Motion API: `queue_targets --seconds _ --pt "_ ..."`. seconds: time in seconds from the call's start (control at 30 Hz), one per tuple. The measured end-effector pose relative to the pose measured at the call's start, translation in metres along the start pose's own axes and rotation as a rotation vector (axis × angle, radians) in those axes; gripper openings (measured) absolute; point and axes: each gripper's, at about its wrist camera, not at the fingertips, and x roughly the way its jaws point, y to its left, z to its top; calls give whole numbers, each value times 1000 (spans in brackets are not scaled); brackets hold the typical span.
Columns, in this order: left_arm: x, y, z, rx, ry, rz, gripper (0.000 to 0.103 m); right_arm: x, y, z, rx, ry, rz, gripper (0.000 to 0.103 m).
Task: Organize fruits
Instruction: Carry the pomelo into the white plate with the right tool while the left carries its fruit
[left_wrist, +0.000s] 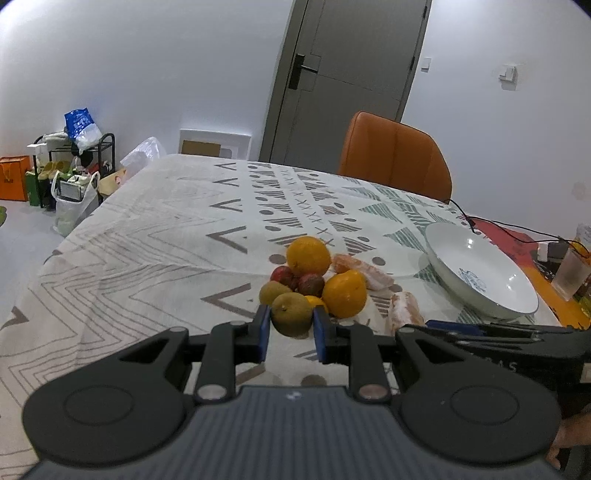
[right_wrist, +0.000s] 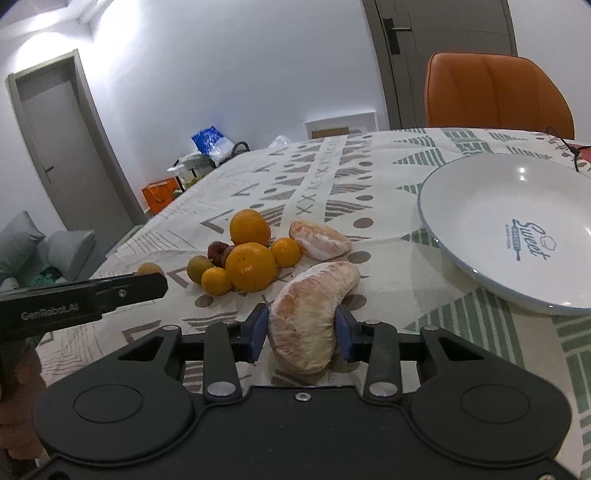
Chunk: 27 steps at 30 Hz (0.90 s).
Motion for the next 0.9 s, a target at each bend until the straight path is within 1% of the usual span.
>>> queue_targets --seconds 0.17,0.33,0.53,0.9 --pt "-1 -13 4 20 -8 -1 23 -14 -9 2 30 -43 28 36" --pt "-4 -31 7 43 -22 -16 23 -36 -18 6 50 -99 41 37" --pt "-1 -52 11 77 -28 -49 23 -56 -33 13 62 -156 -10 37" --pt "14 -76 19 111 -29 -62 23 -65 -65 13 100 -180 -74 37"
